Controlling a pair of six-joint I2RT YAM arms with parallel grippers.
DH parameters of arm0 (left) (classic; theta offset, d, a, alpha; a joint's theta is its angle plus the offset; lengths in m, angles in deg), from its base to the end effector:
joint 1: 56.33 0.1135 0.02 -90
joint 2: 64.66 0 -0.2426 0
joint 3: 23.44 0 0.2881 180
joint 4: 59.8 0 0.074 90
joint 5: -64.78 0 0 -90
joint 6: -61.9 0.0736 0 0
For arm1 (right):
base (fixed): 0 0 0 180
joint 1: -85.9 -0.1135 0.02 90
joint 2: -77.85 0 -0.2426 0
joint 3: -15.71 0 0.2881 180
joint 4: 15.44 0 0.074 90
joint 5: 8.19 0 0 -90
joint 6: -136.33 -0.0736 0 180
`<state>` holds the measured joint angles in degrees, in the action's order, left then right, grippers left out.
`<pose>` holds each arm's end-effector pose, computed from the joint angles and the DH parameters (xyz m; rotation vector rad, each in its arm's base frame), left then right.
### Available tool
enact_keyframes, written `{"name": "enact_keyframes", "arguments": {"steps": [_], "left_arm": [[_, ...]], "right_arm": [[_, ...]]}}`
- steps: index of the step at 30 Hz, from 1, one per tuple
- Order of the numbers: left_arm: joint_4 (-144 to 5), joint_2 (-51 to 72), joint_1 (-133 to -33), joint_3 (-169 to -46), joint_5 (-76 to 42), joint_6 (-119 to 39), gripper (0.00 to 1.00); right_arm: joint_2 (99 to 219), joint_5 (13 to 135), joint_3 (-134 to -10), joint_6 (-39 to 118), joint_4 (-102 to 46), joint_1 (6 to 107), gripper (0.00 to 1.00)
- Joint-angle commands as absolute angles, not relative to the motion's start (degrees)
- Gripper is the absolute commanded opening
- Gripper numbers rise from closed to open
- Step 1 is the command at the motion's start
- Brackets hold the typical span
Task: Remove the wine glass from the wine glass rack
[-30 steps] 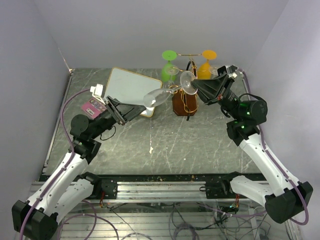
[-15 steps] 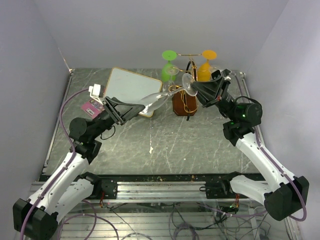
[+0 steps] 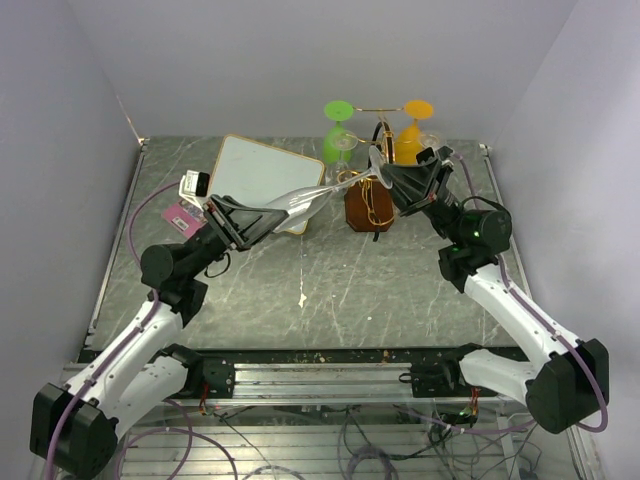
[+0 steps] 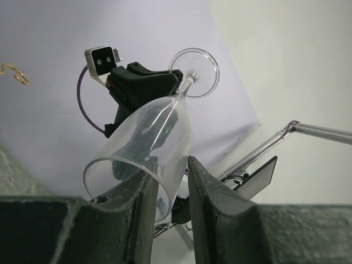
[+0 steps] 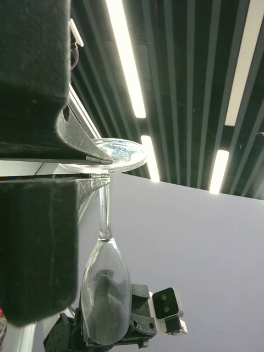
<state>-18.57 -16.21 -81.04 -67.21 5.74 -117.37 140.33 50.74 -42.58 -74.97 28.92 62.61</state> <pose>0.2171 -0.1416 0.3532 -0.0768 1.2678 -2.0214 0.2605 0.1535 0.3960 0.4204 1.2857 2.4787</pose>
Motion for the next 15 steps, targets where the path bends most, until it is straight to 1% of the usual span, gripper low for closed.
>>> {"name": "enact_keyframes", "arguments": {"steps": [1, 4, 7, 8, 10, 11, 15], "left_arm": [[-15.14, -17.57, -81.47, -68.86, 7.98, -118.29, 0.36], [-18.69, -19.0, -81.46, -69.83, 8.2, -116.73, 0.32], [-23.35, -20.29, -81.42, -70.8, 7.95, -114.89, 0.22], [-24.37, -20.62, -81.46, -71.1, 8.0, -114.46, 0.16], [-26.16, -21.33, -81.47, -71.53, 8.09, -113.62, 0.09], [-27.05, -21.67, -81.47, -71.64, 8.05, -113.37, 0.07], [-30.26, -23.24, -81.47, -72.07, 7.66, -112.26, 0.07]], "right_arm": [[142.03, 49.22, -41.85, -75.14, 30.68, 62.43, 0.0], [142.95, 46.82, -42.83, -73.69, 29.06, 62.36, 0.02], [143.3, 46.24, -42.23, -73.16, 29.48, 62.42, 0.04], [143.22, 46.36, -41.71, -72.87, 29.56, 62.42, 0.05], [143.16, 46.5, -41.35, -71.8, 28.63, 62.38, 0.08], [143.1, 46.36, -41.46, -70.84, 27.68, 62.44, 0.09], [142.75, 45.95, -42.41, -65.21, 22.63, 62.39, 0.15]]}}
